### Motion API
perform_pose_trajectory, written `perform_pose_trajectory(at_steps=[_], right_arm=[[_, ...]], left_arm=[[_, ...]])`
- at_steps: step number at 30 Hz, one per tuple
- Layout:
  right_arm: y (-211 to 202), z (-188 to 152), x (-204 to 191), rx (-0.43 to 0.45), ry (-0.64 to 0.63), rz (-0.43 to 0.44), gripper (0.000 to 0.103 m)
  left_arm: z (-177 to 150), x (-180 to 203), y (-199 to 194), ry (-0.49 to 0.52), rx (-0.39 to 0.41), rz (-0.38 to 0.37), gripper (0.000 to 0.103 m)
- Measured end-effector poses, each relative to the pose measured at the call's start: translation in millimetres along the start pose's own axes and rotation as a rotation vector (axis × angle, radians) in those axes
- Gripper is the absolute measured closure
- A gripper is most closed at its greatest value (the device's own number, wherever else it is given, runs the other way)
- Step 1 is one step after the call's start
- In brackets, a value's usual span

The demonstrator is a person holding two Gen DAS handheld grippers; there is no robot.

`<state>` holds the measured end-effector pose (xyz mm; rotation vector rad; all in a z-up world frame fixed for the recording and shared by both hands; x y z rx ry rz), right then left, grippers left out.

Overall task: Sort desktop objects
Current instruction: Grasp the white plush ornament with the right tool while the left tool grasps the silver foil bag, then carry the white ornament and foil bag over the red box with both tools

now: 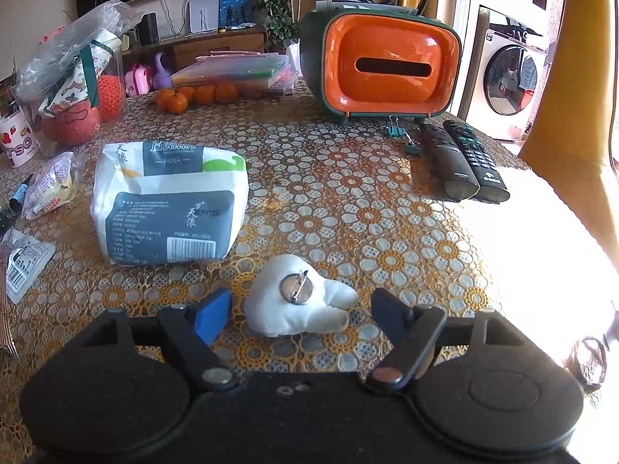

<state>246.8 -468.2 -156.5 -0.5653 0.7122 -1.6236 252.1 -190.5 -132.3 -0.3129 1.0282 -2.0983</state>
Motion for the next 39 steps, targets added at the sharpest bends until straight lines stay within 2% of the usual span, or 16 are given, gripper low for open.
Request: perform_pose_trajectory(at_steps=[8, 11, 24, 39], right_arm=[[0, -1, 1, -0.012, 0.007, -0.011, 0.044], [-1, -1, 0, -0.015, 0.008, -0.01, 0.044], [-32, -10, -25, -0.001, -0.033, 0.034, 0.047], [-92, -22, -75, 0.019, -0.113, 0.14, 0.047]], left_arm=[[1, -2, -2, 0.001, -0.002, 0.044, 0.038], [1, 0, -2, 0.014, -0.017, 0.072, 0.048], [-7, 0, -16, -0.077, -0.025, 0.08, 0.053], [-20, 3, -74, -0.194, 0.034, 0.121, 0.053]])
Point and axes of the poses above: each gripper's, at about its wrist camera, not at the fingertips, and y roughly the way its jaws point, x to its right, z to its top, the point moved 1 cm from there along y, roughly the way its jaws point, and after that the axes turned 1 degree about z, right-handed, at the moved point
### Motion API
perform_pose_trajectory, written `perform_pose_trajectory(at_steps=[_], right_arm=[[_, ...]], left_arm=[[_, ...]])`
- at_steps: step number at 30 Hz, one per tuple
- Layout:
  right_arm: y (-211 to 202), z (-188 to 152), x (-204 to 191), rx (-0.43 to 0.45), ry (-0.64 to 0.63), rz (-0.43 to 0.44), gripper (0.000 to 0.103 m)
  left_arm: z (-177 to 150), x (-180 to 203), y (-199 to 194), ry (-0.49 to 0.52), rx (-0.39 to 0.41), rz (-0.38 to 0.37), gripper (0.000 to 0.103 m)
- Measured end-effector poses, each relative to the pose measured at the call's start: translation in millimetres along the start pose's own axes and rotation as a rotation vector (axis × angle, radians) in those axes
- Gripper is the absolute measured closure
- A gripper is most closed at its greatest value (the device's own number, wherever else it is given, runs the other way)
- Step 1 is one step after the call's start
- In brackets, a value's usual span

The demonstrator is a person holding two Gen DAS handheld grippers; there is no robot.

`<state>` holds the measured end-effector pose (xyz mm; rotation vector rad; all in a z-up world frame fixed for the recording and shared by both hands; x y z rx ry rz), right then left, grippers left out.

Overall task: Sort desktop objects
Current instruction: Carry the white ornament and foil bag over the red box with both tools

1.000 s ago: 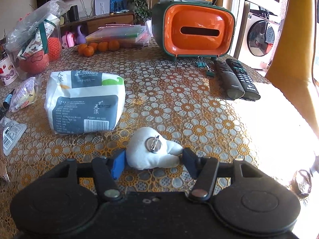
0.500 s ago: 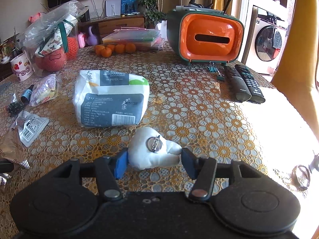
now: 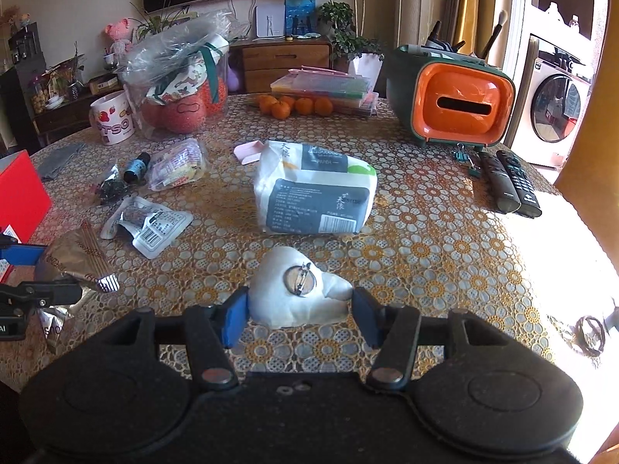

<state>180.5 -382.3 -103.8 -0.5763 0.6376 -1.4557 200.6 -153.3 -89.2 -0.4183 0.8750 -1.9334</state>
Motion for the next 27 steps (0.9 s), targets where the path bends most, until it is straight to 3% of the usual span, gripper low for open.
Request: perform_pose_trajectory(at_steps=[12, 27], right_arm=[[-44, 5, -65, 0.015, -0.085, 0.09, 0.047], [-77, 32, -167, 0.099, -0.224, 0.144, 0.047]], left_arm=[[-10, -26, -62, -0.107, 0.063, 0.044, 0.052], [-27, -92, -132, -0.244, 0.138, 0.191, 0.052]])
Point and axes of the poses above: each gripper's, at about its wrist camera, not at the fingertips, and y roughly the way its jaws point, x to its right, z to its top, the point moved 1 cm from there along y, roughly the way its jaws point, and after that the axes turned 1 degree about z, right-handed, at the moved point
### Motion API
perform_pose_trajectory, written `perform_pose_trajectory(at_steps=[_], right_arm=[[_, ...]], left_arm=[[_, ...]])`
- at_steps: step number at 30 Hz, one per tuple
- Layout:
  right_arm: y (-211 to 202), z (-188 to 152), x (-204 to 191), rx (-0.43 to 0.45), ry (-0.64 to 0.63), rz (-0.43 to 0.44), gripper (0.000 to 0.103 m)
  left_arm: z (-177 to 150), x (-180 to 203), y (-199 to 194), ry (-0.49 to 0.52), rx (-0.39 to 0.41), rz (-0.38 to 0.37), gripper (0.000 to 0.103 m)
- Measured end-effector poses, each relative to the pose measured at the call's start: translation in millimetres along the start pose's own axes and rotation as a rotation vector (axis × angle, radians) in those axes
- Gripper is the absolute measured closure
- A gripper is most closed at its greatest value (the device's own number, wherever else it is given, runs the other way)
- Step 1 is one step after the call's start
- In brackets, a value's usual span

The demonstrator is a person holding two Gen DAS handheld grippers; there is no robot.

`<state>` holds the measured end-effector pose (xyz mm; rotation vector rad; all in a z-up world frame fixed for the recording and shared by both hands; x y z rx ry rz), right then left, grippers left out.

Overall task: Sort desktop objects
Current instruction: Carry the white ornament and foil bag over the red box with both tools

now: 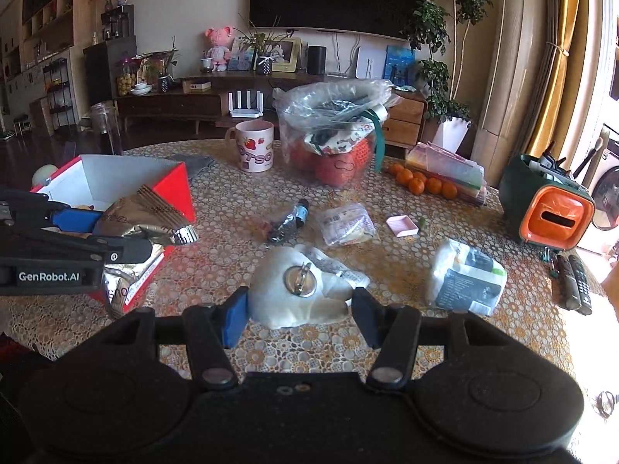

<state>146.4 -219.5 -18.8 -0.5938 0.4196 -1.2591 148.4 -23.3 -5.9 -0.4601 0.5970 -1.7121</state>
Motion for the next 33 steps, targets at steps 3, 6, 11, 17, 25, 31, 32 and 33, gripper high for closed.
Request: perform_pose_trajectory(at_steps=[3, 6, 11, 17, 25, 31, 32, 33], right_arm=[[0, 9, -17, 0.014, -0.02, 0.019, 0.047], [0, 17, -33, 0.026, -0.038, 0.04, 0.047], [4, 27, -59, 0.038, -0.063, 0.07, 0.047], [17, 44, -94, 0.042, -0.101, 0.105, 0.047], [37, 70, -143, 0.063, -0.158, 0.164, 0.047], [56, 80, -168, 0.046, -0.2, 0.182, 0.047], [60, 82, -171, 0.04, -0.206, 0.183, 0.047], [64, 82, -175, 0.033, -0.212, 0.187, 0.047]], left_arm=[[1, -17, -8, -0.02, 0.013, 0.012, 0.052], [-1, -33, -17, -0.031, 0.024, 0.024, 0.052], [-6, -58, -29, -0.055, 0.037, 0.061, 0.052], [-7, -94, -40, -0.094, 0.054, 0.116, 0.052], [-4, -147, -44, -0.115, 0.06, 0.18, 0.052], [1, -179, -35, -0.123, 0.036, 0.195, 0.052], [1, -183, -33, -0.124, 0.029, 0.196, 0.052], [2, -187, -29, -0.126, 0.018, 0.197, 0.052]])
Point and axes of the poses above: each gripper's, at about its wrist camera, not at the fingertips, and y roughly the way its jaws point, x to its right, z to its top, the point moved 1 cm from there along y, roughly the way its jaws point, and after that the axes turned 1 degree about z, right-handed, at the moved point
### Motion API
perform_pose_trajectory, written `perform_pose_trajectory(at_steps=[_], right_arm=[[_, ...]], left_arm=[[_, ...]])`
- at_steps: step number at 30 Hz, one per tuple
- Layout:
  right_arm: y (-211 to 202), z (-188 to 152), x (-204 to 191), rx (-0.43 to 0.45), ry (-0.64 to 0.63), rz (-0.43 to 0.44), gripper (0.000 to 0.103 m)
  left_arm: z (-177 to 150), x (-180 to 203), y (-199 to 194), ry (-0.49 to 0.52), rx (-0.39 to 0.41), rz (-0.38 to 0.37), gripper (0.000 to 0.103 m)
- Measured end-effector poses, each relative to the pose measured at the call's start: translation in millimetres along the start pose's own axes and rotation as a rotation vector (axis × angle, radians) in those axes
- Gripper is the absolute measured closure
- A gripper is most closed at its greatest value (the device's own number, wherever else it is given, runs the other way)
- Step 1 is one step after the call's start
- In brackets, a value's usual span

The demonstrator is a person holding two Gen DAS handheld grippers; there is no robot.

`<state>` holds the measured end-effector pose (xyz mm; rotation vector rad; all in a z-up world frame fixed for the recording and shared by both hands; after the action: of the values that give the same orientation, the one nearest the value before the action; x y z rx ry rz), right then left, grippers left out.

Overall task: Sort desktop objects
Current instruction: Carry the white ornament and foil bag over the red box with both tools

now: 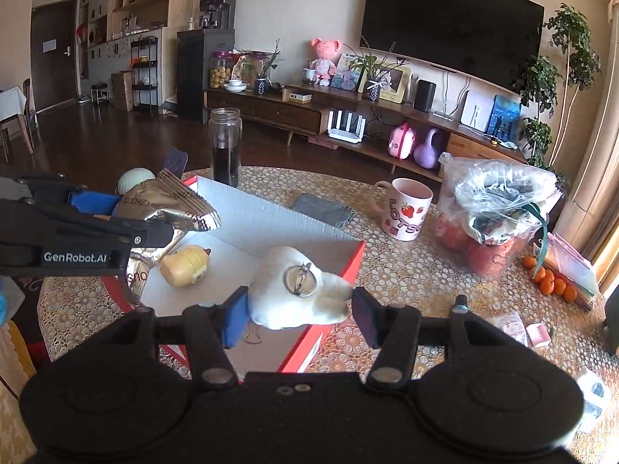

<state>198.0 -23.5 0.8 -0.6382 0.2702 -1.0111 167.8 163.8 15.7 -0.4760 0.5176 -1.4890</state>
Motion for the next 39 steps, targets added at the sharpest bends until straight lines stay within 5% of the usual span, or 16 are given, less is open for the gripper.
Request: perform_pose_trajectory(at_steps=[29, 39], right_arm=[[106, 4, -52, -0.238, -0.178, 0.086, 0.047], [132, 7, -51, -0.328, -0.104, 0.122, 0.047]], left_arm=[[19, -10, 155, 0.087, -0.264, -0.009, 0.052], [18, -16, 185, 0.074, -0.349, -0.018, 0.051]])
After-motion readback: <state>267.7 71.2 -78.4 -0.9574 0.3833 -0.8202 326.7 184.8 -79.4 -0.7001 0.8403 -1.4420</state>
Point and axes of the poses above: each gripper's, at about its wrist camera, not at the fingertips, and y roughly the way its jaws point, x to its right, z to its top, the point moved 1 cm from there along y, roughly the way its jaws point, and after that the axes turned 1 degree about z, right-handed, at the moved point
